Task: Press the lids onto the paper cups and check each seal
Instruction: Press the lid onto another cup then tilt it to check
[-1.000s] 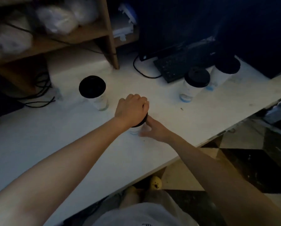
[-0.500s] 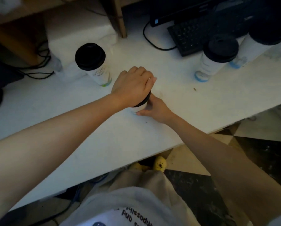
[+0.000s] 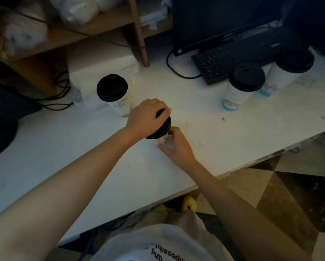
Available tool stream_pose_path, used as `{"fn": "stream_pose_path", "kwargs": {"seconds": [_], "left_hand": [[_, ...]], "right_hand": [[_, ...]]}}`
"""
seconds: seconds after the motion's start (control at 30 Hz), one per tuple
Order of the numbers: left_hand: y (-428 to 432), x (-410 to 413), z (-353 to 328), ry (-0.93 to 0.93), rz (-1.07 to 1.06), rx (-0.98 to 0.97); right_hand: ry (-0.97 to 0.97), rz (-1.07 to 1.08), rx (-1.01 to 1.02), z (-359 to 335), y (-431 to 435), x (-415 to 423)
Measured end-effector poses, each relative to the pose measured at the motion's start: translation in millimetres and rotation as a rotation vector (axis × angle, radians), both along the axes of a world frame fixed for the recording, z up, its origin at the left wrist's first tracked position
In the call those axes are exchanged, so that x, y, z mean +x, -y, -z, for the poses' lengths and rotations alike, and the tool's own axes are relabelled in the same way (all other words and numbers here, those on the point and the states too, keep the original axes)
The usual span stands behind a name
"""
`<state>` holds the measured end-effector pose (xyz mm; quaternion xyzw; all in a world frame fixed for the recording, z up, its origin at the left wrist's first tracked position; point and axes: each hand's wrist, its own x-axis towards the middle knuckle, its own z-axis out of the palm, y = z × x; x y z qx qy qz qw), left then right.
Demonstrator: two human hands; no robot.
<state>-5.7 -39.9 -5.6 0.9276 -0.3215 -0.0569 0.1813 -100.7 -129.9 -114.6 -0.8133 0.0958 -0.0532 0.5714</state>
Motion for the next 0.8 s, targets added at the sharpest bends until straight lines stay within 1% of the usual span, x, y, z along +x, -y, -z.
{"fn": "stream_pose_path", "kwargs": {"seconds": [0.03,0.1,0.17,0.3,0.37,0.4,0.5,0.57,0.7,0.8], "left_hand": [[-3,3,-2,-0.043,0.085,-0.006],[-6,9,-7,-0.091,0.234,0.015],[-3,13,-9,-0.084,0.278,0.067],[7,8,-2,-0.035,0.065,0.156],[11,4,2,-0.003,0.05,0.195],[11,3,3,-0.003,0.051,0.188],[9,5,4,0.006,0.051,0.153],[9,4,5,0.045,0.068,0.142],[9,4,6,0.097,0.071,0.152],[9,5,5,0.093,0.088,0.17]], "right_hand": [[-0.023,-0.079,0.029,-2,9,3],[-0.06,-0.203,0.204,-7,17,9],[-0.074,-0.16,0.29,-7,11,12],[0.041,0.1,0.165,5,-16,7],[0.046,0.121,0.133,9,-20,5],[0.037,0.083,0.135,9,-16,6],[-0.022,-0.133,0.229,7,4,10],[-0.067,-0.23,0.228,5,14,14],[-0.096,-0.282,0.167,9,16,21],[-0.088,-0.274,0.185,11,16,23]]}}
